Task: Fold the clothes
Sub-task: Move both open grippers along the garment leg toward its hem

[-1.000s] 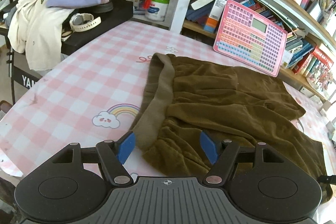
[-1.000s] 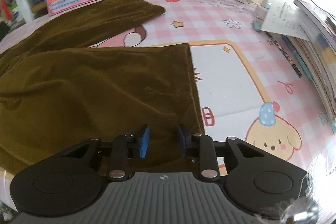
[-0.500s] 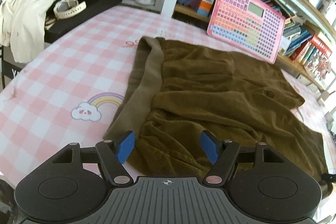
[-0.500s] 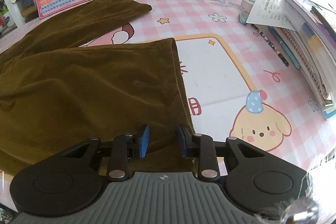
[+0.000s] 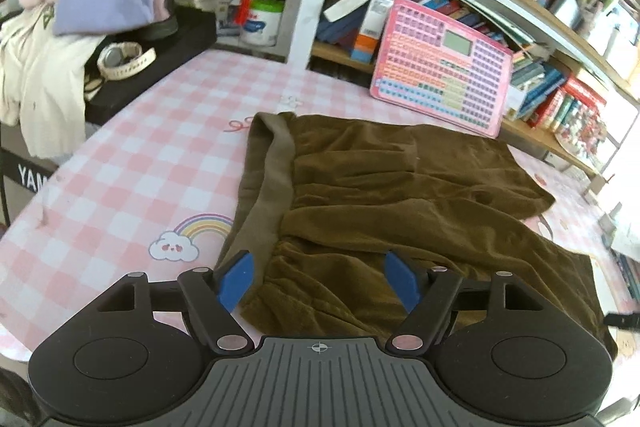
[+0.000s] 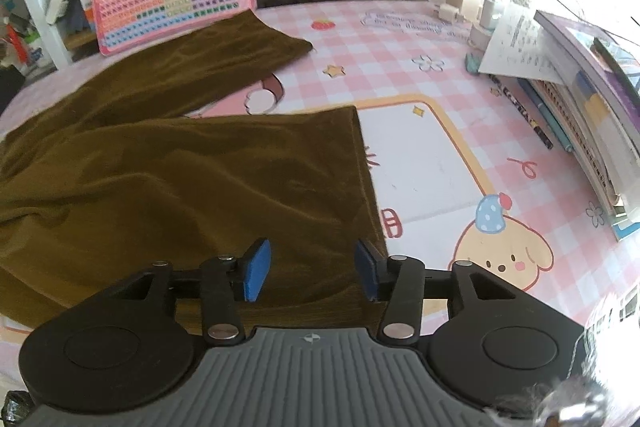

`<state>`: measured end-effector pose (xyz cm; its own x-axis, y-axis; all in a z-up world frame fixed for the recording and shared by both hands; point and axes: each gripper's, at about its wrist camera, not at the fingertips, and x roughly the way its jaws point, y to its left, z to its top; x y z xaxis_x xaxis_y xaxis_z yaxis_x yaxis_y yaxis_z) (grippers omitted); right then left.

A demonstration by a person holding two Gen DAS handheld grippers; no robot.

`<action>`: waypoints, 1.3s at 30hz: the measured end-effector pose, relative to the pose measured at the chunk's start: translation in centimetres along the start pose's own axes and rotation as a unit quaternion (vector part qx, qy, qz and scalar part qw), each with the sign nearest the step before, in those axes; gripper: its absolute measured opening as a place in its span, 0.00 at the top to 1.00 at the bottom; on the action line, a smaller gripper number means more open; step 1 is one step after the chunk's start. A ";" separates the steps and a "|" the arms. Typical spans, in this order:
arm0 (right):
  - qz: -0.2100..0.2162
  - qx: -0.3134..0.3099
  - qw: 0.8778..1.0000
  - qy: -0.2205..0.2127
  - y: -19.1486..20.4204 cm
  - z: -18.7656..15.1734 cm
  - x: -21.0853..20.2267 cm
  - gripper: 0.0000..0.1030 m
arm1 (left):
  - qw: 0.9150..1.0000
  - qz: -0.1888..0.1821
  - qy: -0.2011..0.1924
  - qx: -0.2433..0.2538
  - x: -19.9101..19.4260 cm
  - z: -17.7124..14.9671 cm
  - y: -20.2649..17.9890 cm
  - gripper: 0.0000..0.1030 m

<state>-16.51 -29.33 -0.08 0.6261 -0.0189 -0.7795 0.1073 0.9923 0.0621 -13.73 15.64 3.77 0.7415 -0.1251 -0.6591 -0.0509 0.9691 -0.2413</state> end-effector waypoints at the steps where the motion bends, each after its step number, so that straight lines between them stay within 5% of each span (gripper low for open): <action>1: 0.004 -0.003 1.000 -0.003 0.3 0.0 -0.4 0.53 | 1.000 -0.004 0.001 0.009 -0.3 0.1 -0.3 0.25; 6: 0.027 -0.030 0.999 -0.022 2.2 -0.1 -2.6 0.38 | 0.998 -0.026 0.006 0.053 -1.5 0.4 -1.5 0.12; 11: 0.051 -0.068 0.996 -0.039 3.9 1.3 -4.9 0.24 | 0.995 -0.045 -0.006 0.086 -2.6 1.3 -2.2 0.09; 20: 0.081 -0.182 0.977 -0.079 5.6 7.4 -7.1 0.17 | 0.993 -0.033 -0.030 0.105 -2.4 4.8 -2.0 0.09; 31: 0.113 -0.274 0.951 -0.086 5.5 18.5 0.6 0.16 | 0.991 0.028 -0.012 0.133 3.1 9.6 -4.0 0.09; 39: 0.117 -0.328 0.935 -0.060 4.6 25.5 10.0 0.16 | 0.983 0.061 0.010 0.170 9.7 13.0 -5.7 0.09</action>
<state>9.98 -28.11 8.31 0.6589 0.2331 -0.7151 -0.5164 0.8315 -0.2048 2.50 11.68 8.02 0.7308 -0.0048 -0.6825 0.0911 0.9917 0.0905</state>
